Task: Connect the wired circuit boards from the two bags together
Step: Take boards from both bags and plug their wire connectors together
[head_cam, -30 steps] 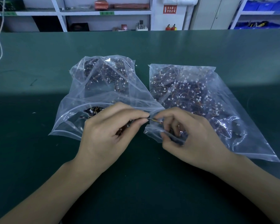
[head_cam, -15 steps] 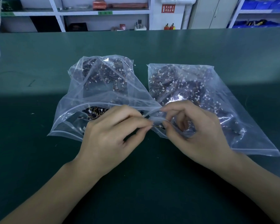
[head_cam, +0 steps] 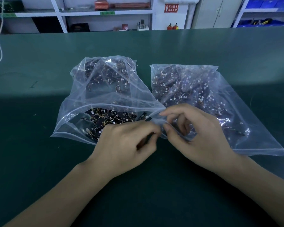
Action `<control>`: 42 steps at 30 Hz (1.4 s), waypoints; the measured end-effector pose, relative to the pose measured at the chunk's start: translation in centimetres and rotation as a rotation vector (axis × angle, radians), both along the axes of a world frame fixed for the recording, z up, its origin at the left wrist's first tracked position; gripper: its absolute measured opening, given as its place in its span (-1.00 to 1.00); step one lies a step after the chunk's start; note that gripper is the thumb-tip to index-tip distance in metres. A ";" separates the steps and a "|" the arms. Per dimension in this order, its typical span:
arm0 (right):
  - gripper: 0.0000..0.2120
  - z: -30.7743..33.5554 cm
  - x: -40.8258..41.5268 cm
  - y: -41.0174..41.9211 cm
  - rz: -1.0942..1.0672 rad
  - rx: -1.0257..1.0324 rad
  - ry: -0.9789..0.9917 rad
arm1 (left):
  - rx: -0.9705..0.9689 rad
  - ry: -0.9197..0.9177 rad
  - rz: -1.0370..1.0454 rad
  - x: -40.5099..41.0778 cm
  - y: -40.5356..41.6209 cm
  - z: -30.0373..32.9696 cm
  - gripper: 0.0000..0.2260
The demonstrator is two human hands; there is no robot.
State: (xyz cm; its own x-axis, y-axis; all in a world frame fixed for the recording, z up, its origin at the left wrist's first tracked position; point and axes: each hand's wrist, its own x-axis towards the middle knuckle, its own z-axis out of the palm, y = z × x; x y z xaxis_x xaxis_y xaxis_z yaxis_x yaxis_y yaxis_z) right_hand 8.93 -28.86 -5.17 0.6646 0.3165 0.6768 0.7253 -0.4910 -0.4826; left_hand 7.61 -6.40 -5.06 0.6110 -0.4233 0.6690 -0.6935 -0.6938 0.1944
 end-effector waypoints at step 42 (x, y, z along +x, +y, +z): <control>-0.76 0.0 -0.2 0.0 -0.056 -0.024 0.122 | -0.171 -0.014 0.120 0.6 2.2 0.3 -0.91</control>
